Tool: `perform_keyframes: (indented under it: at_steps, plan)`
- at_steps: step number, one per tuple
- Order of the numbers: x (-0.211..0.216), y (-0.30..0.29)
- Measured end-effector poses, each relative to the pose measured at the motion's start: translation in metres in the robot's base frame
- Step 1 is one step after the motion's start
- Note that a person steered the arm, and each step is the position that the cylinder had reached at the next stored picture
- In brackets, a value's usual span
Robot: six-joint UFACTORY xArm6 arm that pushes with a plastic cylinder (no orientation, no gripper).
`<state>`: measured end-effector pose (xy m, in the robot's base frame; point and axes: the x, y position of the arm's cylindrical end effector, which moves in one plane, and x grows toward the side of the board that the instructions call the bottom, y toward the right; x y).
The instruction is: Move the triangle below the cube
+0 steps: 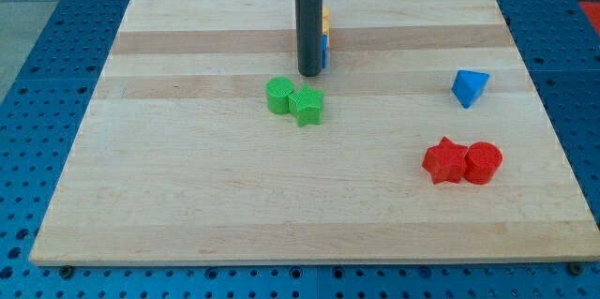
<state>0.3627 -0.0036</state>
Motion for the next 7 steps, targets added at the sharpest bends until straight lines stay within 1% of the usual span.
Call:
perform_keyframes:
  at_steps: [2, 3, 4, 6, 7]
  plan:
    - [0.043, 0.029]
    - [0.069, 0.056]
    - [0.085, 0.092]
    - [0.087, 0.173]
    - [0.082, 0.204]
